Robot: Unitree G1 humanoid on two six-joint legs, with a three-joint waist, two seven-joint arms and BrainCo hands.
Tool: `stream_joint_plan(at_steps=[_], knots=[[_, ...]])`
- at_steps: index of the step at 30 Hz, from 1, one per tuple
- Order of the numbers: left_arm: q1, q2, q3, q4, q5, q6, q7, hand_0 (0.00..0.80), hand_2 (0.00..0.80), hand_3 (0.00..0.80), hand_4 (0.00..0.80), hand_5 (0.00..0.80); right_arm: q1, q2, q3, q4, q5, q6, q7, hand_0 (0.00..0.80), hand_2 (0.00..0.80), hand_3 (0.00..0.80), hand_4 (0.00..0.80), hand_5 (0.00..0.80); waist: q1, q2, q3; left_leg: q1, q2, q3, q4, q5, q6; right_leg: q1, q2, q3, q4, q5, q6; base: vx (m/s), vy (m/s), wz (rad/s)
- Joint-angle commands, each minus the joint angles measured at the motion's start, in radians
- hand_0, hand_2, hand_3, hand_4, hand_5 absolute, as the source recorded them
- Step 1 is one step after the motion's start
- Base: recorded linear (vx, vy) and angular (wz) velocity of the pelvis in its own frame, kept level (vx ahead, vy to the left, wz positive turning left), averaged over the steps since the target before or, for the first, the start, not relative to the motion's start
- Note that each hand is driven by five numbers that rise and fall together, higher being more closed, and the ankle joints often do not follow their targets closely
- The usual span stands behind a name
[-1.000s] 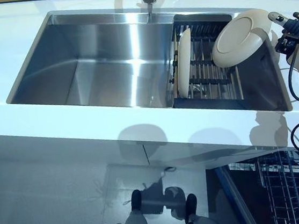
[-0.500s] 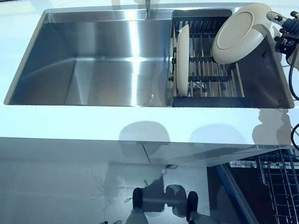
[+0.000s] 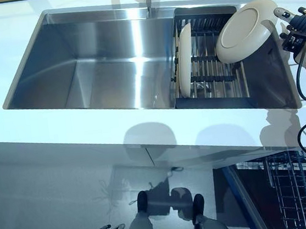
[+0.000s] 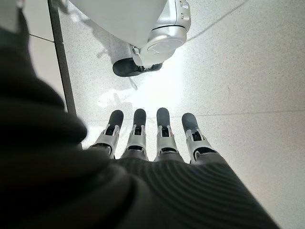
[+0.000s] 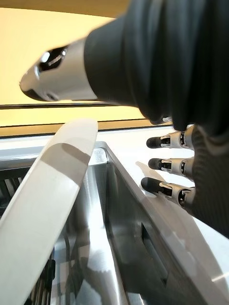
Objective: Take plates into dishwasher
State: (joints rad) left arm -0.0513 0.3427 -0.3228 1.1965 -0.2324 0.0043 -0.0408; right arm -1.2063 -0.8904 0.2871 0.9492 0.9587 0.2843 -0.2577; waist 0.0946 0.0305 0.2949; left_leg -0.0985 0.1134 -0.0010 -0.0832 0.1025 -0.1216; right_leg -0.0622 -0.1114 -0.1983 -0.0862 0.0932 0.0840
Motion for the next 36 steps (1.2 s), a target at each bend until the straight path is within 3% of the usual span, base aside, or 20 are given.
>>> stream_joint_plan(at_steps=[1, 22, 36], knots=[[-0.024, 0.005, -0.069, 0.036, -0.039, -0.012, 0.001, 0.0, 0.0, 0.0, 0.0, 0.0, -0.102, -0.012, 0.065, -0.024, 0.029, -0.035, 0.008, 0.0, 0.0, 0.0, 0.0, 0.0, 0.003, -0.035, -0.015, -0.014, -0.007, 0.003, -0.004, 0.002, -0.004, -0.022, -0.079, 0.001, -0.001, 0.04, 0.051, 0.0, 0.0, 0.0], [-0.022, 0.0, -0.066, 0.037, -0.042, -0.009, 0.003, 0.0, 0.0, 0.0, 0.0, 0.0, -0.089, 0.017, 0.067, -0.079, 0.041, -0.054, -0.015, 0.0, 0.0, 0.0, 0.0, 0.0, 0.005, -0.044, -0.023, -0.002, -0.007, 0.004, -0.004, 0.0, -0.004, -0.01, -0.078, -0.003, -0.001, 0.039, 0.051, 0.0, 0.0, 0.0], [-0.033, -0.002, -0.063, 0.04, -0.046, -0.013, 0.001, 0.0, 0.0, 0.0, 0.0, 0.0, -0.091, 0.036, 0.074, -0.064, 0.046, -0.025, -0.007, 0.0, 0.0, 0.0, 0.0, 0.0, 0.01, -0.043, -0.015, -0.01, -0.01, 0.002, -0.004, 0.003, -0.002, -0.017, -0.081, -0.005, -0.001, 0.043, 0.051, 0.0, 0.0, 0.0]])
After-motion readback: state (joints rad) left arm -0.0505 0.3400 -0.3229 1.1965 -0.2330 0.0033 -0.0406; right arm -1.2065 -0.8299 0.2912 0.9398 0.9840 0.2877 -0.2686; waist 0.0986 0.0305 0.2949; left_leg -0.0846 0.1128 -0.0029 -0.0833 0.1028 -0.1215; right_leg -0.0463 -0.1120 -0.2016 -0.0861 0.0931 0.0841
